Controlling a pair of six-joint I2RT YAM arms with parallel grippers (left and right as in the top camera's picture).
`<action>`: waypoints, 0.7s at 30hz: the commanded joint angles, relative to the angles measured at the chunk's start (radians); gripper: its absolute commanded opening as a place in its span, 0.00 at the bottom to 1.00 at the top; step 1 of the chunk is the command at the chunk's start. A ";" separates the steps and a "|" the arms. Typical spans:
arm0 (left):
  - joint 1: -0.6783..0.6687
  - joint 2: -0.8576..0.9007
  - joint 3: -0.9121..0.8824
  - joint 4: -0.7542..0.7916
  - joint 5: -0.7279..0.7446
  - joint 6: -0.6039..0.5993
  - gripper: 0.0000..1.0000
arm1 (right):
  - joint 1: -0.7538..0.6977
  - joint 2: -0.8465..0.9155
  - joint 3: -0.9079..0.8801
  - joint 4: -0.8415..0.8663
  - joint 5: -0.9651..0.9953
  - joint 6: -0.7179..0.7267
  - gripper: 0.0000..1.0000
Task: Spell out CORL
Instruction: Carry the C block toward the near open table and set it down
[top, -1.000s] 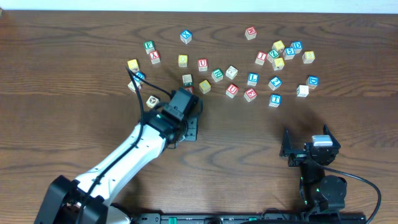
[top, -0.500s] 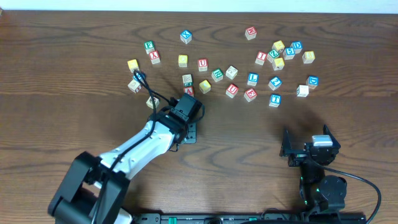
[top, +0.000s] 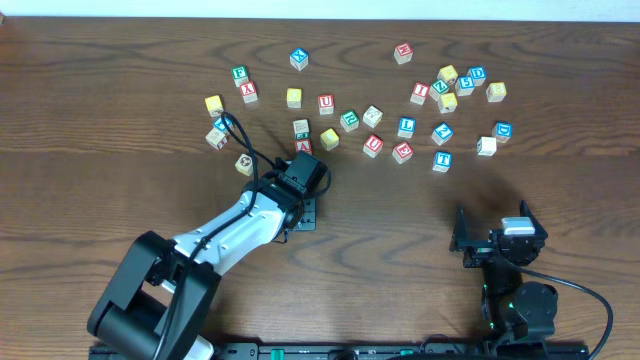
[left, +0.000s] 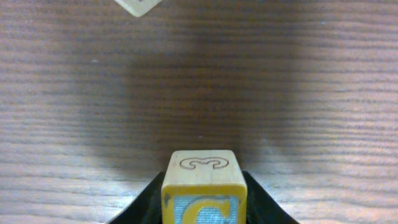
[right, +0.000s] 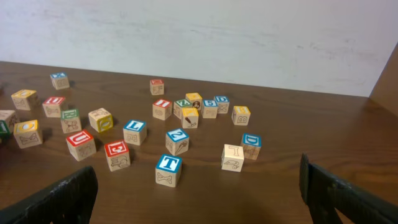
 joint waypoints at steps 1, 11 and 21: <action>-0.001 0.035 -0.008 -0.003 -0.005 -0.014 0.43 | -0.006 -0.004 -0.002 -0.004 -0.003 -0.002 0.99; -0.001 0.020 0.012 -0.005 -0.004 -0.002 0.66 | -0.006 -0.004 -0.002 -0.004 -0.003 -0.002 0.99; 0.000 -0.178 0.119 -0.072 -0.005 0.119 0.81 | -0.006 -0.004 -0.002 -0.004 -0.003 -0.002 0.99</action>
